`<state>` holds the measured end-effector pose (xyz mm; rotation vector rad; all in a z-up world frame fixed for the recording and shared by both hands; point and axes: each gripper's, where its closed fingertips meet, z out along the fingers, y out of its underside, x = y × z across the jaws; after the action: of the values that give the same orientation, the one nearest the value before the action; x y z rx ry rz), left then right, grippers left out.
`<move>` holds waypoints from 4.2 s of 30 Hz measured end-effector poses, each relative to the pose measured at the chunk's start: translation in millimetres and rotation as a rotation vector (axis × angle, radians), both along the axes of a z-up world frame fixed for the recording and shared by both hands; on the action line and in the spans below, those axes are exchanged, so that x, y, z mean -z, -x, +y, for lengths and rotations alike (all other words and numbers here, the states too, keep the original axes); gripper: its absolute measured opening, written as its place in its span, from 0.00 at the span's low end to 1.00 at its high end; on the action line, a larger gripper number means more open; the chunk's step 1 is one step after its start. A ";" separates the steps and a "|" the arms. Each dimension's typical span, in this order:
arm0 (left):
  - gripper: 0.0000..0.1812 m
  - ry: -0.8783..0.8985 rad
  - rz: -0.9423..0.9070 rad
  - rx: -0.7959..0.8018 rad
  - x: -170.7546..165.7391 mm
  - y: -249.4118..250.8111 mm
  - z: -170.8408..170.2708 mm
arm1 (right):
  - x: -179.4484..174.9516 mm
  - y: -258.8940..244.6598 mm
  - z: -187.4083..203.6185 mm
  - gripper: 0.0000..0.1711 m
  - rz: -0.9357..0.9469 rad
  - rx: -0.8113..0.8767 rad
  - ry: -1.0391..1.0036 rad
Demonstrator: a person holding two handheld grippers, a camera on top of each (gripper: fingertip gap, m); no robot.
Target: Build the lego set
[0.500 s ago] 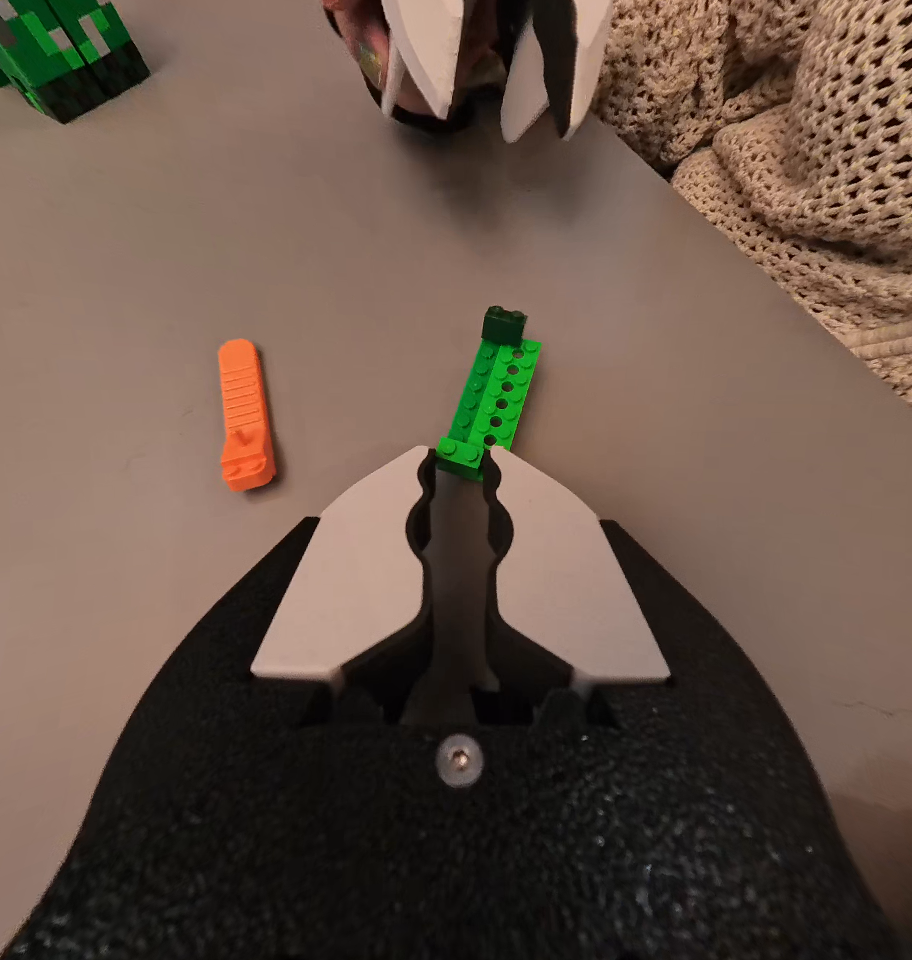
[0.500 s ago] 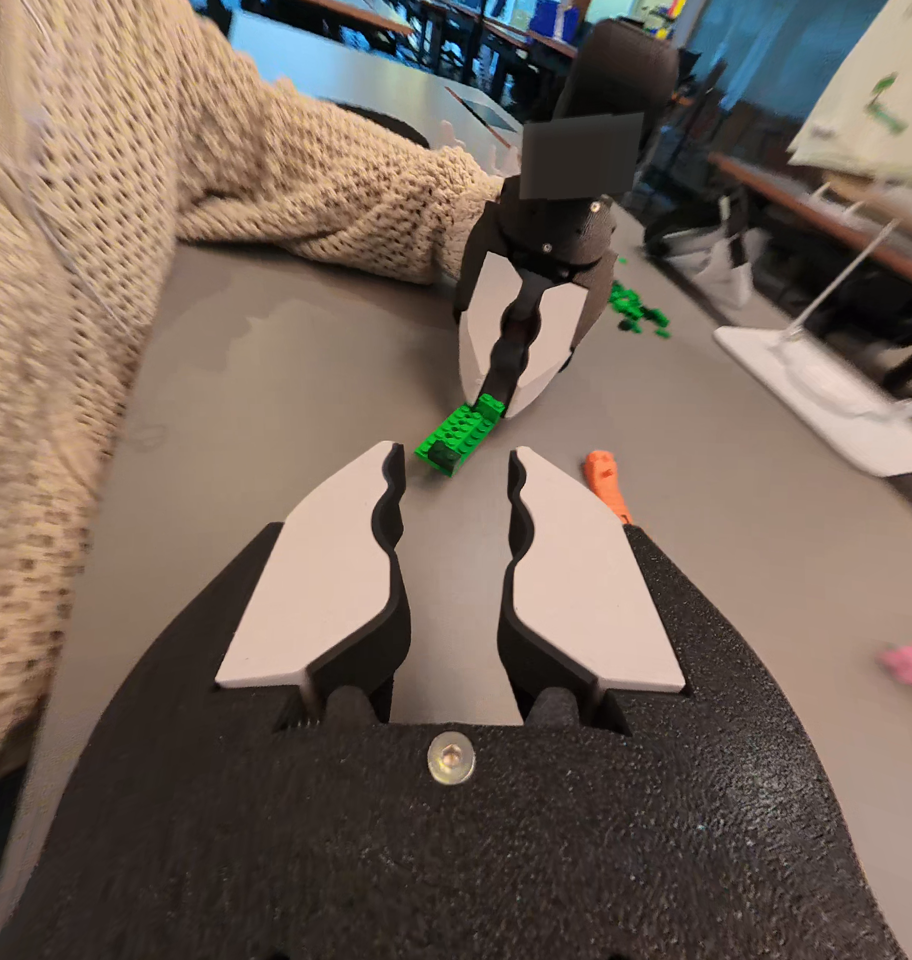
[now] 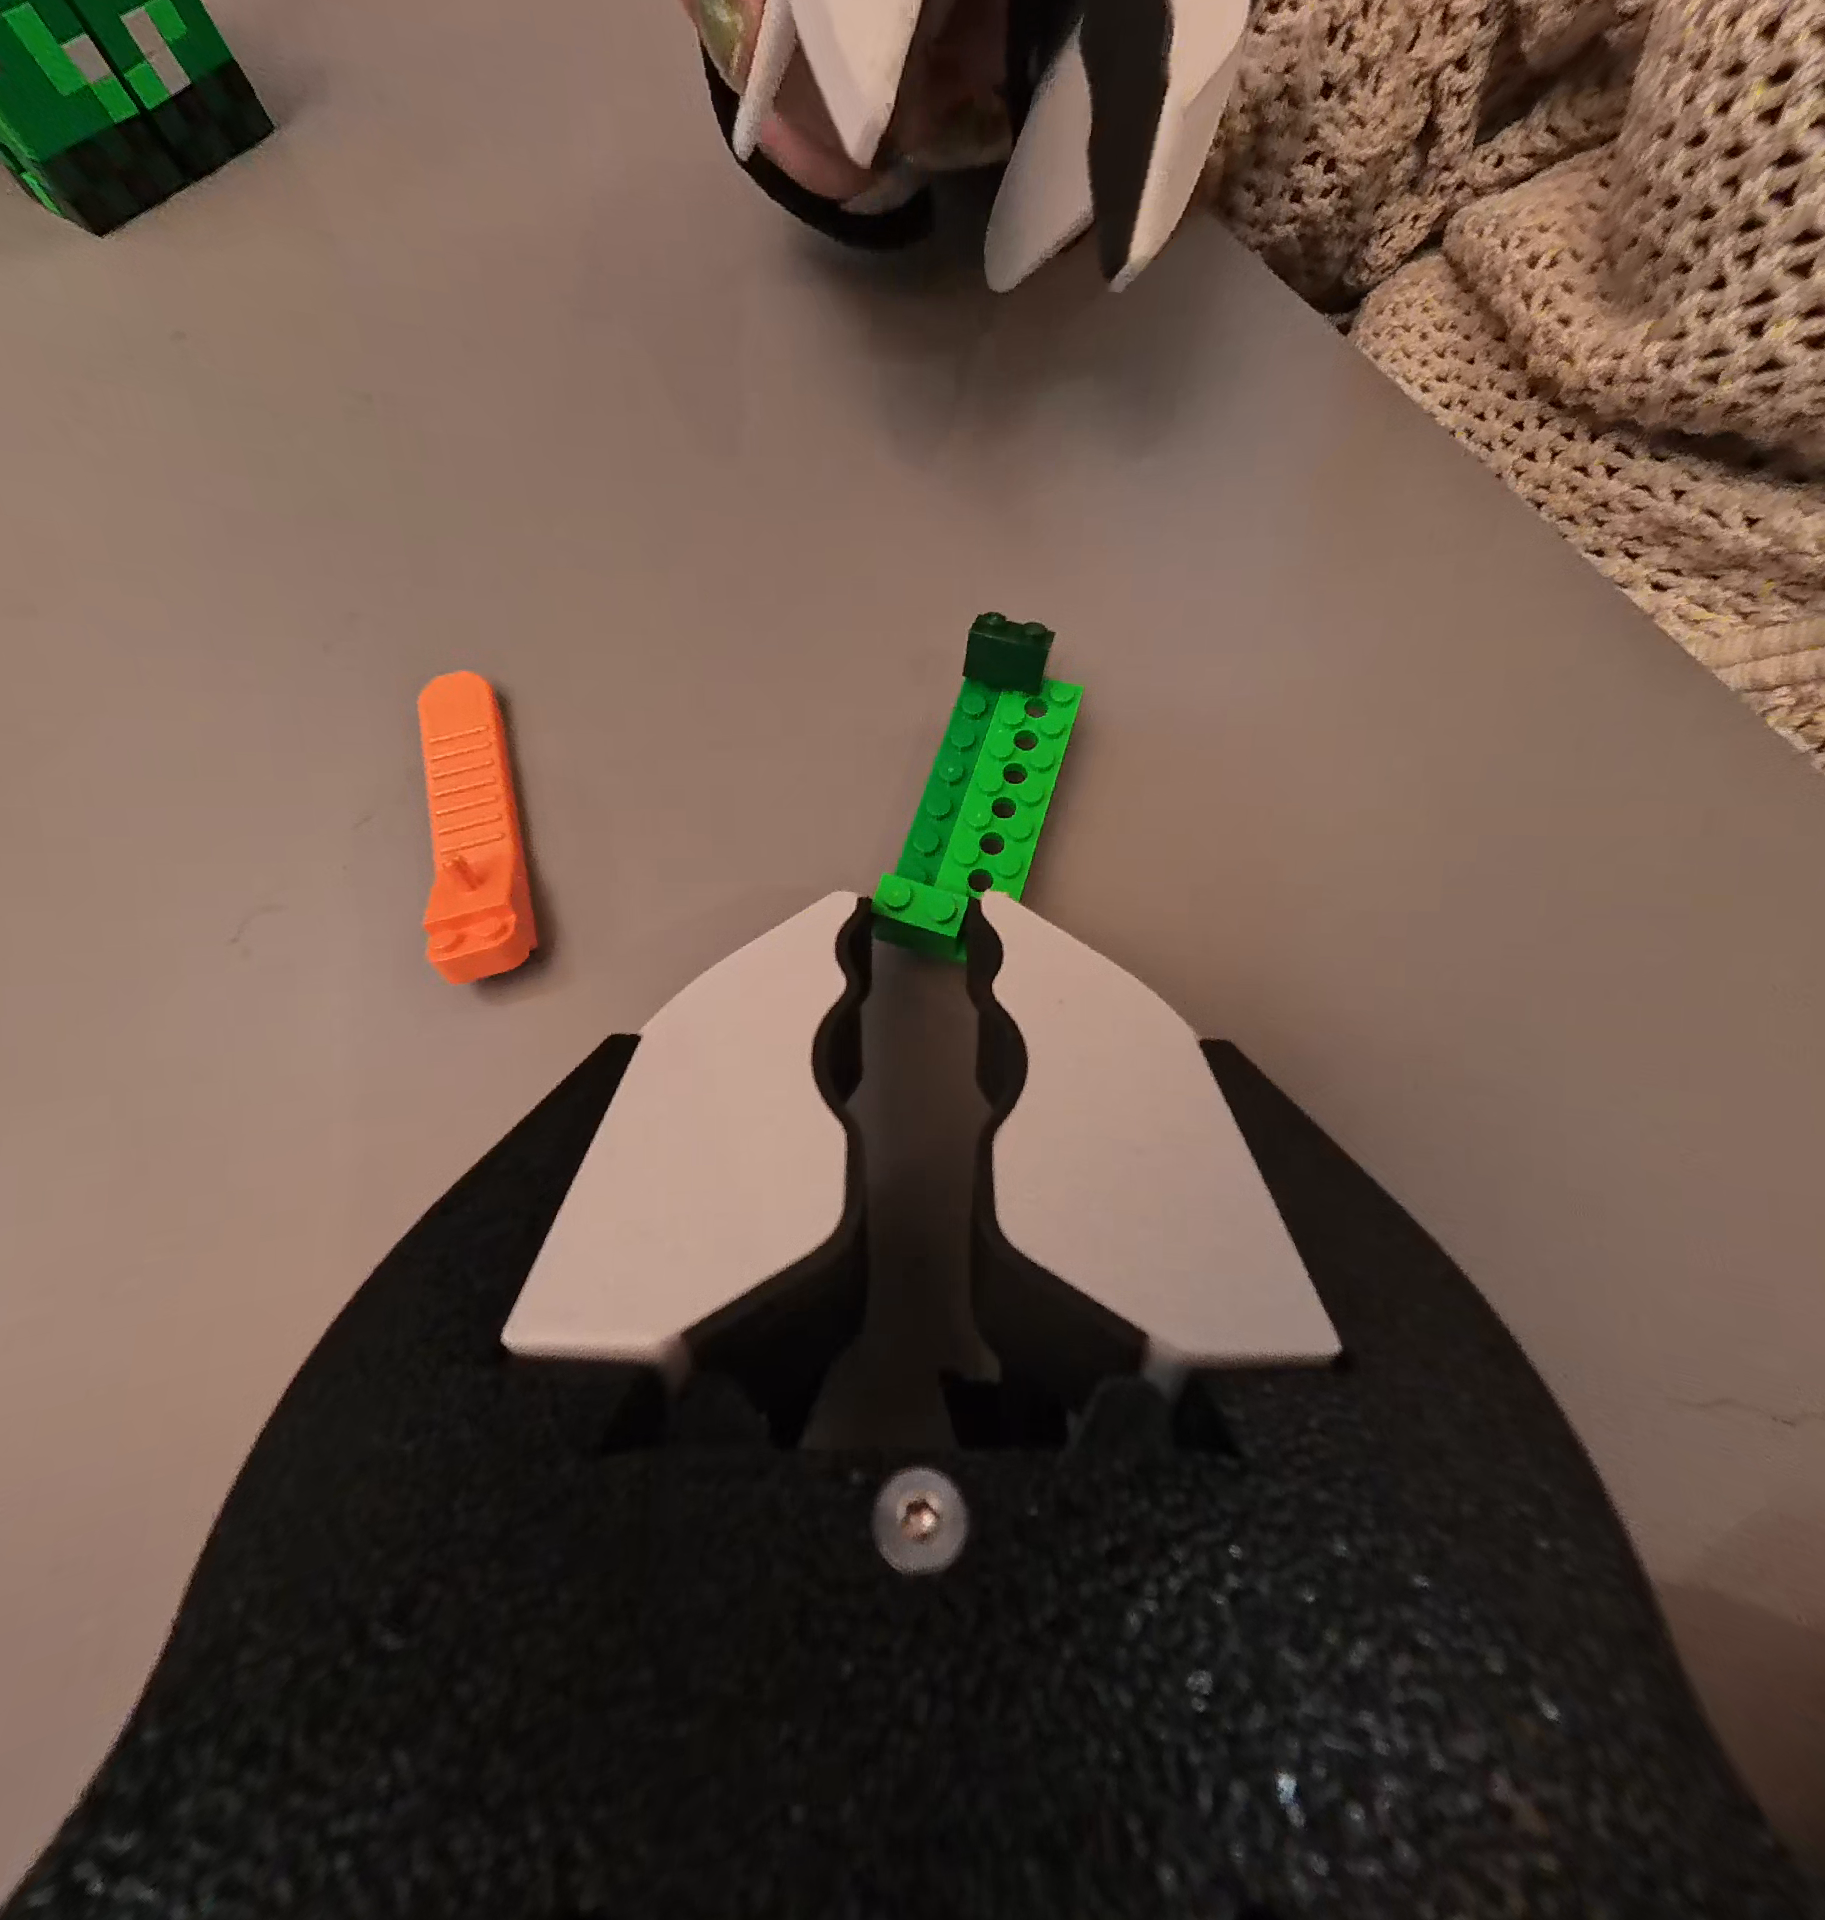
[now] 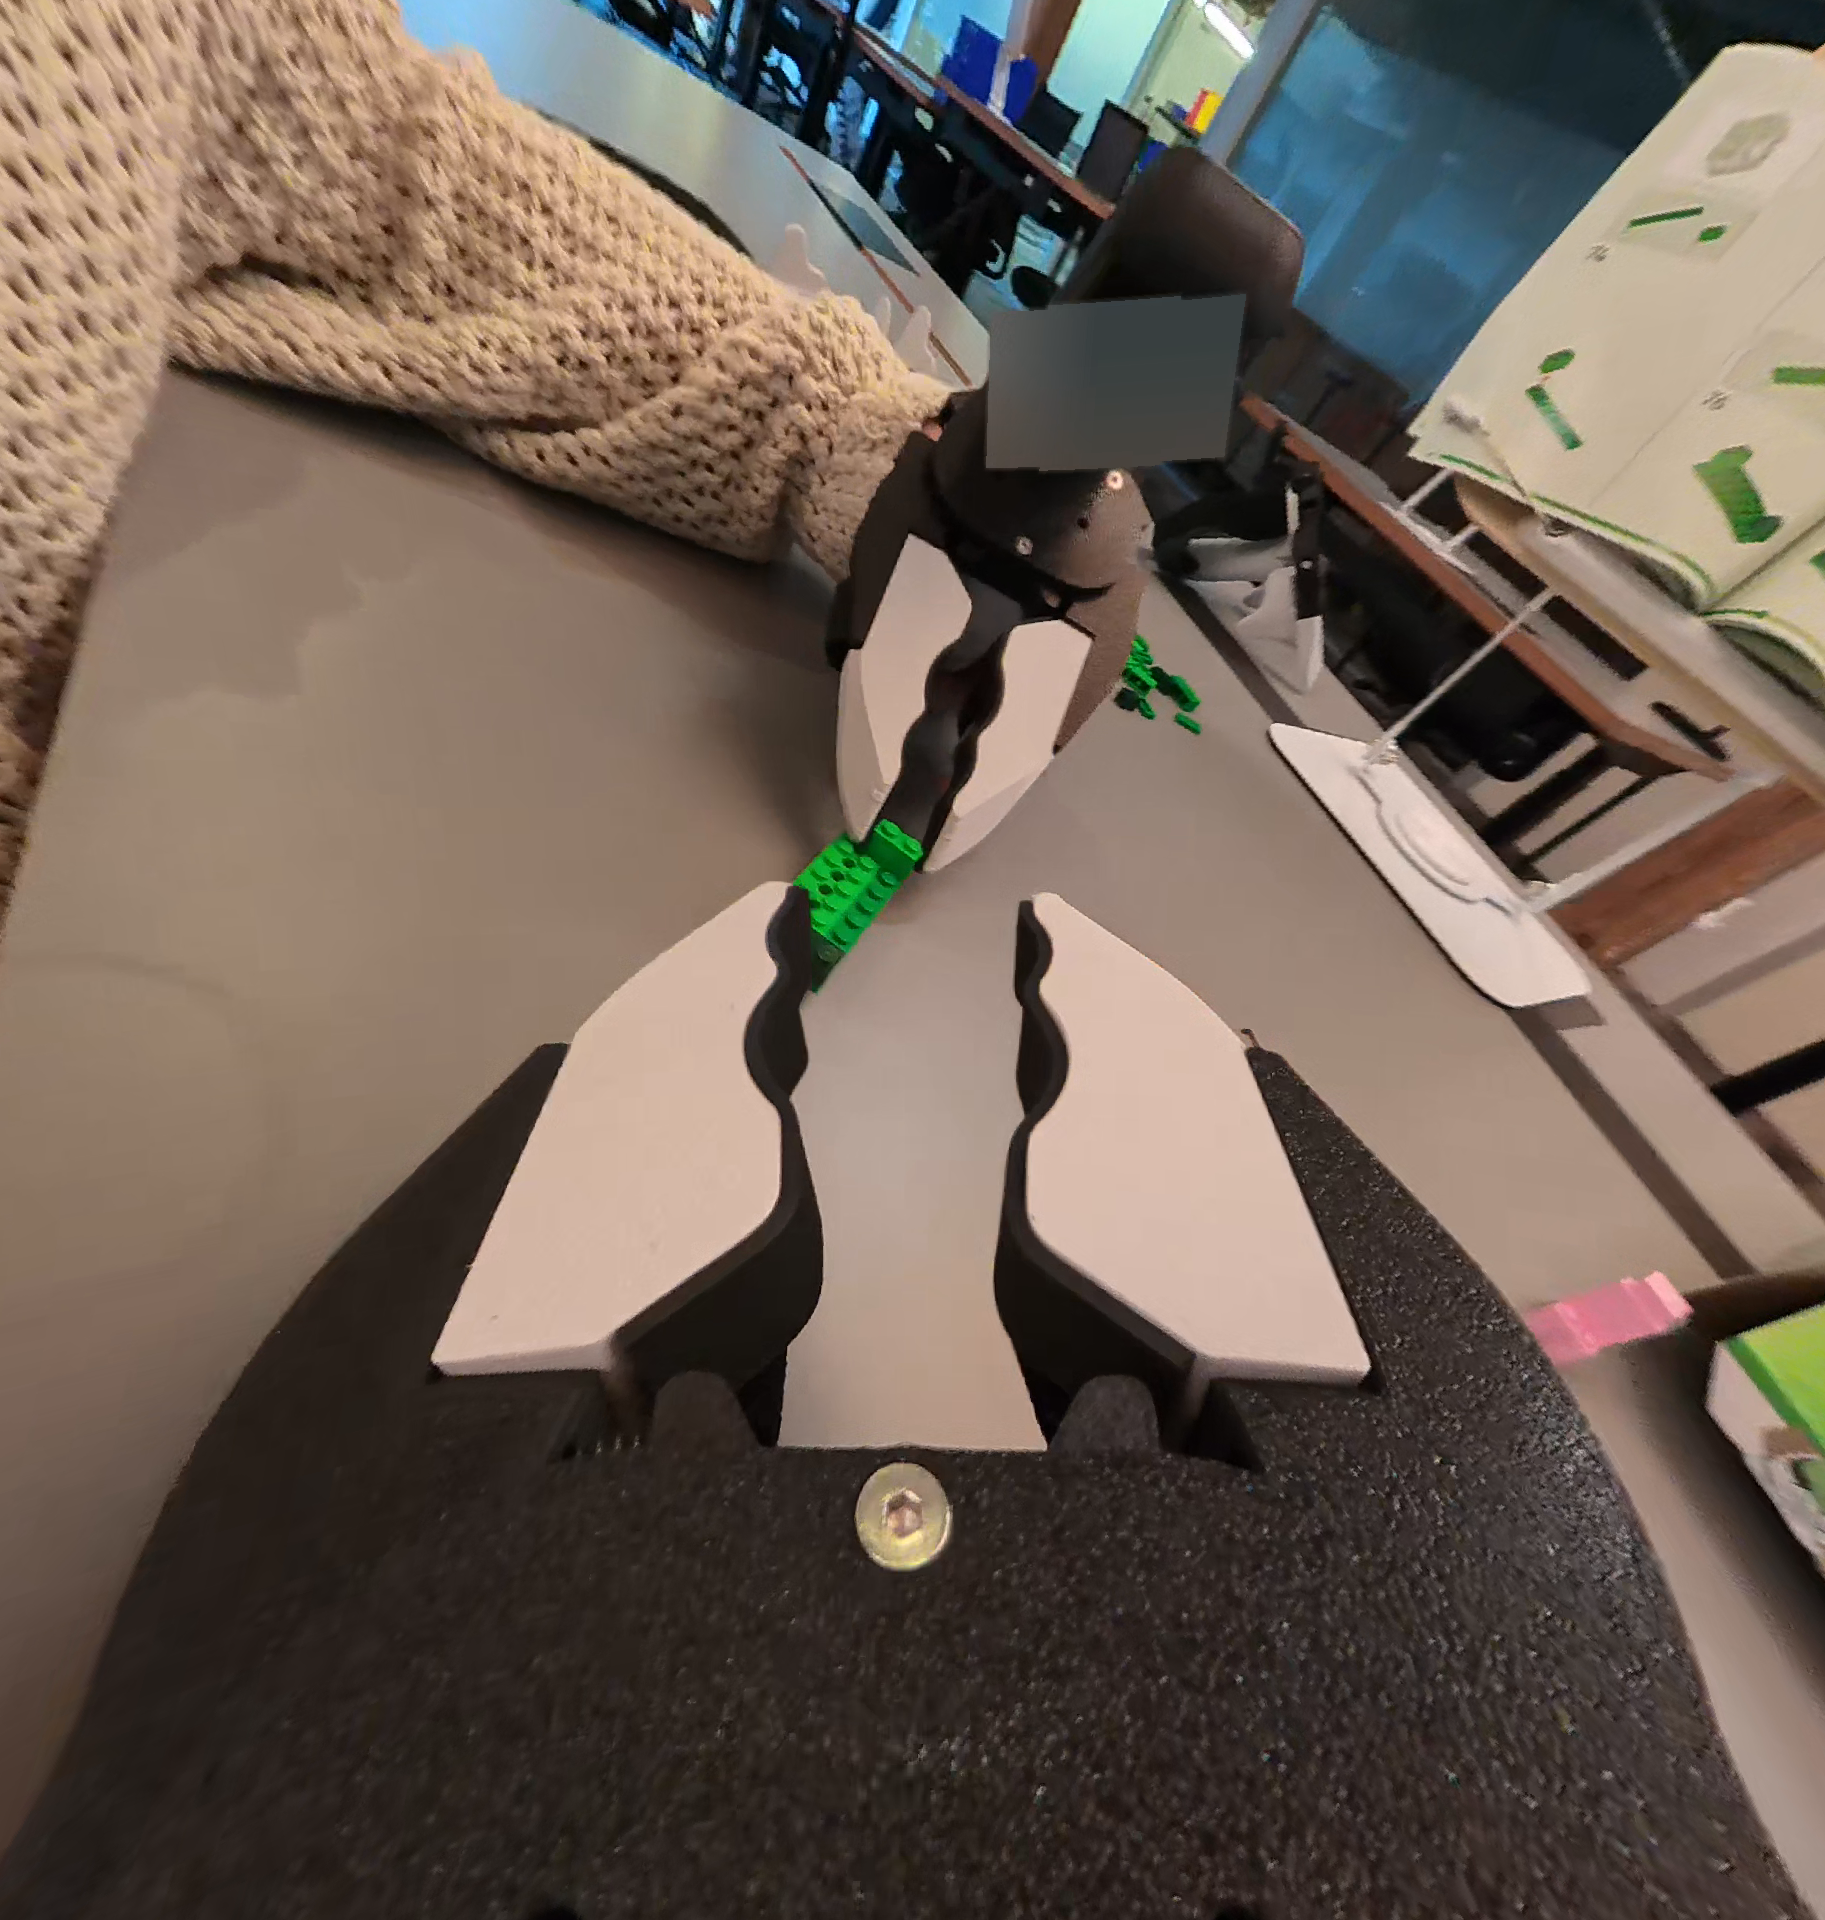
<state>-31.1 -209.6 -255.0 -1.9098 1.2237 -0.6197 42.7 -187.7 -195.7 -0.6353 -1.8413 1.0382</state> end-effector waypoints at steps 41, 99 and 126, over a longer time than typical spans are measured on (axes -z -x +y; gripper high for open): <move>0.09 -0.079 -0.055 -0.115 -62.3 32.6 -2.7 | -19.2 27.6 -15.7 0.24 0.351 0.149 -0.560; 0.09 -0.053 -0.117 -0.061 -73.7 17.3 -9.7 | -17.1 61.5 -24.5 0.09 0.406 0.141 -0.957; 0.28 -0.780 0.173 -0.201 -132.8 19.4 14.4 | -78.9 52.1 -10.6 0.09 0.286 0.057 -0.410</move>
<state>-50.5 -195.3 -122.1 -1.3986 1.1304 0.1377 -9.4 -198.2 -116.8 -0.2756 -1.7013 0.6465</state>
